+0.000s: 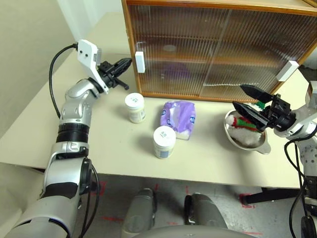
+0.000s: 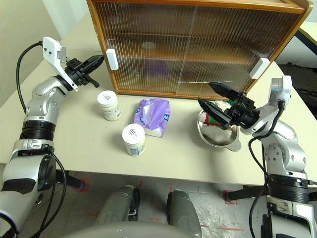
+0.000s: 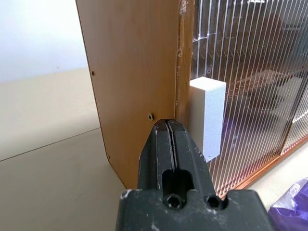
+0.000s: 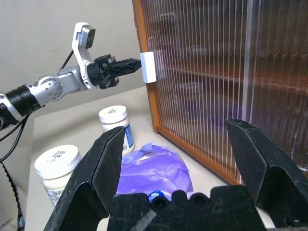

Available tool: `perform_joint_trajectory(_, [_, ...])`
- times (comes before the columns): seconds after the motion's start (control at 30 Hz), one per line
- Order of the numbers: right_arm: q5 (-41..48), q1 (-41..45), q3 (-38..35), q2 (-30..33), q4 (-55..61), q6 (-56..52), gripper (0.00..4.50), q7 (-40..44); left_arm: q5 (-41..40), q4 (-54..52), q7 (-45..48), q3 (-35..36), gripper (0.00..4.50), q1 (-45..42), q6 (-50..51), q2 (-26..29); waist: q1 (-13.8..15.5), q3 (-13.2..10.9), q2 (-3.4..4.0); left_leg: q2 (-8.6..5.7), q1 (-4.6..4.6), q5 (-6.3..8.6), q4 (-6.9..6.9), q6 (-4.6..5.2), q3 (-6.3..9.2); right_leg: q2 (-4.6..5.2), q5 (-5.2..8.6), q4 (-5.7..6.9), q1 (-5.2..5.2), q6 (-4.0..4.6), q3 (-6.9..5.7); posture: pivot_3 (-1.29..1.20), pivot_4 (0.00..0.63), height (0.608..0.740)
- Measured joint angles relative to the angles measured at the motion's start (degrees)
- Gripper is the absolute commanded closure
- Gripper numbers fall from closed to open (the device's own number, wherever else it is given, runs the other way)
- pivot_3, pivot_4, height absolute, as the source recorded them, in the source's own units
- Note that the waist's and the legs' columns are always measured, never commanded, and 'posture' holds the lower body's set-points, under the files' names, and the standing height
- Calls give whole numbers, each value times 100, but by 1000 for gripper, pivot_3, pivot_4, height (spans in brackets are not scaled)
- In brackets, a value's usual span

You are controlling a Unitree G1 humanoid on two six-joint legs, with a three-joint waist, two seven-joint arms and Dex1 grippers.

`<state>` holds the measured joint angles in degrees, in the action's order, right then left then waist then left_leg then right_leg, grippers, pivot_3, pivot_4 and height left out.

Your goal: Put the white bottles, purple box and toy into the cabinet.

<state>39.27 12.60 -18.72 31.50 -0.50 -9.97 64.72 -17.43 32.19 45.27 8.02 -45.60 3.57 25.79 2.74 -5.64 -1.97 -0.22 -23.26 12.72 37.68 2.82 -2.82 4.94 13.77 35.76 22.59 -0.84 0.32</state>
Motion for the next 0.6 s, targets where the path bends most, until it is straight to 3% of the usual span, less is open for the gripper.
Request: perform_joint_trajectory(0.6, [-180,614,374,-151,-680,192,0,310,-40,-838,-21,-12,4452,444,430,-85,139,0,-1,1,2,0,1,1,7,-1,-4,7,0,6,-1,139,62,740])
